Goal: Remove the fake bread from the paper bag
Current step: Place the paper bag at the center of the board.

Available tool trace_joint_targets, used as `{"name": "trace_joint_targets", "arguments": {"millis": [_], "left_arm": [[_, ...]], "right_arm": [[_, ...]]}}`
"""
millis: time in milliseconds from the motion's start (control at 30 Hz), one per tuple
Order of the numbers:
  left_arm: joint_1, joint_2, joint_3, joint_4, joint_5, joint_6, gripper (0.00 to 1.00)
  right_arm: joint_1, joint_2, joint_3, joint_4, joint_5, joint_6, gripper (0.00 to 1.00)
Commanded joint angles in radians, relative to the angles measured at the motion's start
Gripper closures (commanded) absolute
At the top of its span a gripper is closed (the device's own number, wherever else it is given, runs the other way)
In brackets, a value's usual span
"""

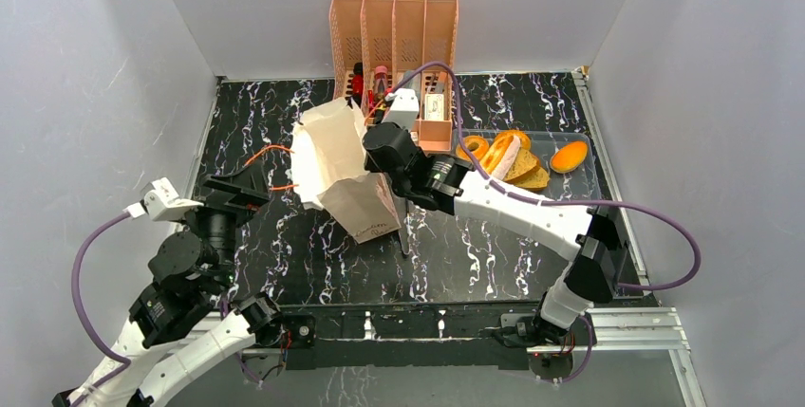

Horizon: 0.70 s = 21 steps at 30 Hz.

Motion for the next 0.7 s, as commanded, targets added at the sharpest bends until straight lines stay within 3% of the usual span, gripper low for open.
{"name": "trace_joint_targets", "arguments": {"millis": [0, 233, 433, 600, 667], "left_arm": [[-0.001, -0.023, -0.037, 0.086, -0.114, 0.056, 0.02], [-0.001, -0.033, -0.054, 0.188, -0.196, 0.166, 0.02], [-0.001, -0.061, -0.092, 0.259, -0.240, 0.247, 0.02], [-0.001, -0.079, -0.134, 0.336, -0.283, 0.316, 0.02], [-0.001, -0.089, -0.157, 0.372, -0.286, 0.344, 0.02]], "right_arm": [[-0.007, 0.034, 0.040, 0.076, -0.042, 0.054, 1.00], [-0.007, 0.050, 0.045, 0.079, -0.026, 0.078, 1.00], [-0.007, -0.001, -0.062, 0.092, 0.010, 0.096, 1.00], [-0.007, -0.065, -0.148, 0.124, 0.028, 0.067, 0.72], [-0.007, -0.083, -0.168, 0.135, 0.025, 0.048, 0.65]]}}
